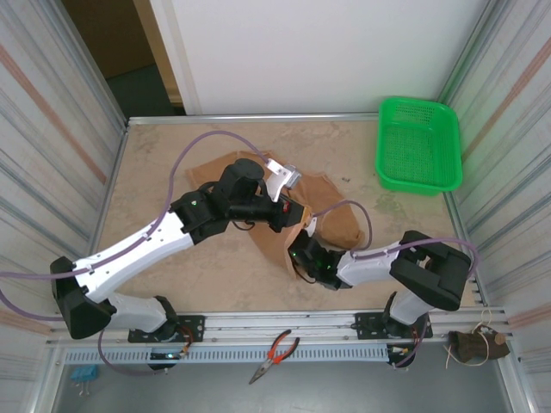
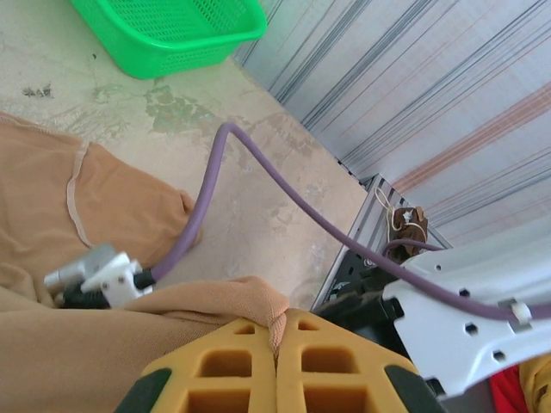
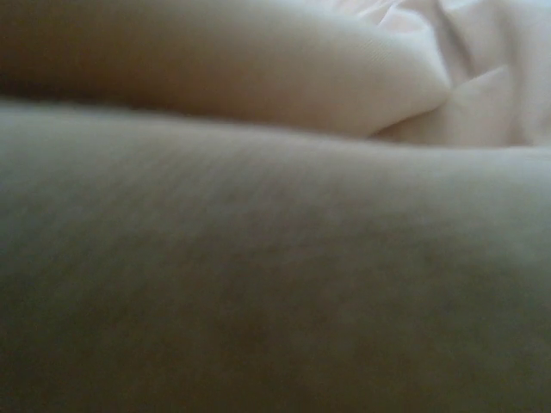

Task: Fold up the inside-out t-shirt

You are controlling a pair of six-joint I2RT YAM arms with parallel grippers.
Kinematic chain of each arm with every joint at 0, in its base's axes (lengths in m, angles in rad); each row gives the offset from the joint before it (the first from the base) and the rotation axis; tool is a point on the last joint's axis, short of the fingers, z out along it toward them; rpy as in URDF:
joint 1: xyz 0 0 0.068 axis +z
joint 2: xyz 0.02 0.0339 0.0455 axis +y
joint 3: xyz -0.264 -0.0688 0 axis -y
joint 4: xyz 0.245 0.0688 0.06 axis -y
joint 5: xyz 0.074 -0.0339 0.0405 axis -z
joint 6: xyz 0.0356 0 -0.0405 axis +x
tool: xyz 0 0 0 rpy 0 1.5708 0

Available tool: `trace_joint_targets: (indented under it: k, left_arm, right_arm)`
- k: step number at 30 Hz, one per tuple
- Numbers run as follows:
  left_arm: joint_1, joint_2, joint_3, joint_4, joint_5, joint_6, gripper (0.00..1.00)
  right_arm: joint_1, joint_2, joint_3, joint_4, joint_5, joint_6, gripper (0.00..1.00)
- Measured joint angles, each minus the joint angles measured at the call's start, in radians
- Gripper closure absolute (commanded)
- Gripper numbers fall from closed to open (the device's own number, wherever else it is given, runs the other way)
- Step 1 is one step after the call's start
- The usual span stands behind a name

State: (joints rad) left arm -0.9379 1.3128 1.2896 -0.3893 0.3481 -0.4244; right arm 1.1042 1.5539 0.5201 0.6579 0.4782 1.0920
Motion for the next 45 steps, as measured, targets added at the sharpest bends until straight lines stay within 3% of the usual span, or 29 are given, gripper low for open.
trace_joint_targets:
  k: [3,6,13,17,20,24,27,35,45]
  left_arm:
    - [0.000,0.002,0.000,0.002,0.000,-0.003,1.00]
    - [0.000,0.002,0.000,0.002,0.000,-0.011,1.00]
    - [-0.027,-0.070,-0.042,-0.002,-0.013,-0.046,1.00]
    - [-0.084,-0.157,-0.085,0.006,-0.038,-0.080,1.00]
    - [-0.125,-0.185,-0.090,0.037,-0.045,-0.102,1.00]
    - [-0.146,-0.174,-0.090,0.090,-0.045,-0.121,1.00]
    - [-0.147,-0.148,-0.090,0.116,-0.042,-0.133,1.00]
    - [-0.203,-0.093,-0.087,0.134,-0.047,-0.153,1.00]
    - [-0.322,-0.028,0.017,0.160,-0.071,-0.160,1.00]
  right_arm:
    - [0.048,0.048,0.061,-0.019,0.025,0.039,1.00]
    - [0.026,0.133,0.143,-0.010,0.035,0.079,1.00]
    - [-0.226,0.197,0.142,0.003,0.065,0.108,1.00]
    - [-0.334,0.154,0.130,-0.024,0.003,0.070,1.00]
    - [-0.324,0.071,0.126,-0.077,-0.054,0.047,1.00]
    - [-0.179,-0.051,0.128,-0.148,-0.056,0.041,1.00]
    - [-0.109,-0.018,0.151,-0.148,-0.057,0.048,1.00]
    - [-0.235,0.303,0.196,-0.019,-0.075,0.052,1.00]
    - [-0.360,0.316,0.299,0.030,-0.164,0.047,1.00]
